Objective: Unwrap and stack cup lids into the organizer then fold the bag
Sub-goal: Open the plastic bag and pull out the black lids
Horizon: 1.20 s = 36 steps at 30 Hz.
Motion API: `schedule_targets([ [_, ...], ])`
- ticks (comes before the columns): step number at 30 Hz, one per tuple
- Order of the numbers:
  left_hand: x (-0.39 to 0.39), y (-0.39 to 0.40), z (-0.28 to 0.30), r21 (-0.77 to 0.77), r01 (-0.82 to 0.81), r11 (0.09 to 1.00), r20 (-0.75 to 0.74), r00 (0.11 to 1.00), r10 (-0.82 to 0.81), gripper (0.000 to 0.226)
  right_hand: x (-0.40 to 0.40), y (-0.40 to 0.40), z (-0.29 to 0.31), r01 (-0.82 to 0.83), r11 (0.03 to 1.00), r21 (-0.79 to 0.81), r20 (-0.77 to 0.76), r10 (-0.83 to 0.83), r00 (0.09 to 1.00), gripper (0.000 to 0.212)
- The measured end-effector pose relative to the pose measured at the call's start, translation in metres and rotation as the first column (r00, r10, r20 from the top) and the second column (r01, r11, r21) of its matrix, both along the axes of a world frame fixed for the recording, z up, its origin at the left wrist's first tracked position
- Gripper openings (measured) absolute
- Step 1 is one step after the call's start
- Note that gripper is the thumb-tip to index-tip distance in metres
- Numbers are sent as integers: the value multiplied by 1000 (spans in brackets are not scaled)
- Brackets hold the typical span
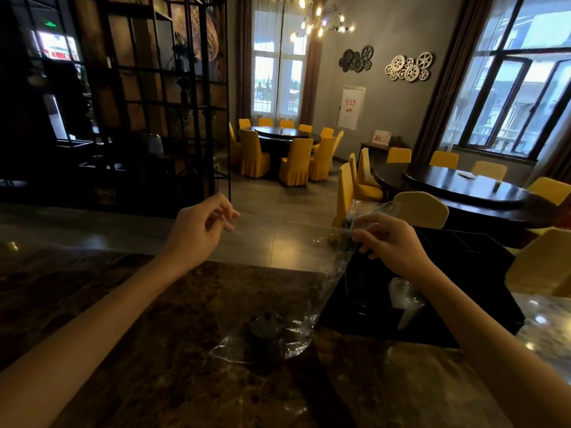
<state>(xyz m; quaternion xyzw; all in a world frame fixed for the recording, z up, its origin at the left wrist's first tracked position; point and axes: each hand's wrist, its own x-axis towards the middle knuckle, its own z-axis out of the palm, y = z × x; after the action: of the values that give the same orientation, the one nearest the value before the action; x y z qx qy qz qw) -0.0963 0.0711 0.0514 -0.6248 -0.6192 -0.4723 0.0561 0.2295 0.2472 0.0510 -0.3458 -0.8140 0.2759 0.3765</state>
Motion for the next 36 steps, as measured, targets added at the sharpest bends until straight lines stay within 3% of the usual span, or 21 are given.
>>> schedule_targets([
  [2, 1, -1, -2, -38, -18, 999, -88, 996, 15, 26, -2, -3, -1, 18, 999, 31, 10, -18, 1000, 22],
  [9, 10, -4, 5, -71, -83, 994, -260, 964, 62, 19, -13, -29, 1, -6, 910, 414, 37, -10, 999, 28],
  [13, 27, -4, 22, -66, -18, 998, -464, 886, -15, 21, -24, -40, 4, -117, 844, 524, 197, 13, 980, 20],
  [17, 48, 8, 42, -214, 113, 970, -559, 800, -217, 29, -30, -45, 7, -216, 841, 497, 354, 31, 935, 24],
  [21, 55, 21, 49, -414, 75, 907, -616, 711, -340, 31, -37, -43, 8, -267, 861, 433, 537, -8, 843, 49],
  [24, 61, 21, 45, -386, 26, 922, -736, 594, -325, 28, -40, -41, 5, -330, 862, 385, 655, -3, 756, 64],
  [28, 78, 20, 37, -358, 192, 914, -761, 508, -405, 17, -40, -36, 0, -383, 851, 359, 717, 10, 697, 79],
  [30, 84, 22, 37, -431, 171, 886, -739, 497, -455, 21, -41, -34, -2, -405, 843, 354, 740, 12, 673, 85],
  [33, 86, 29, 39, -549, -49, 834, -732, 509, -453, 33, -43, -33, -2, -414, 848, 331, 767, 13, 641, 96],
  [36, 82, 34, 39, -610, -136, 781, -696, 562, -447, 51, -43, -31, -5, -433, 842, 323, 775, 27, 631, 102],
])
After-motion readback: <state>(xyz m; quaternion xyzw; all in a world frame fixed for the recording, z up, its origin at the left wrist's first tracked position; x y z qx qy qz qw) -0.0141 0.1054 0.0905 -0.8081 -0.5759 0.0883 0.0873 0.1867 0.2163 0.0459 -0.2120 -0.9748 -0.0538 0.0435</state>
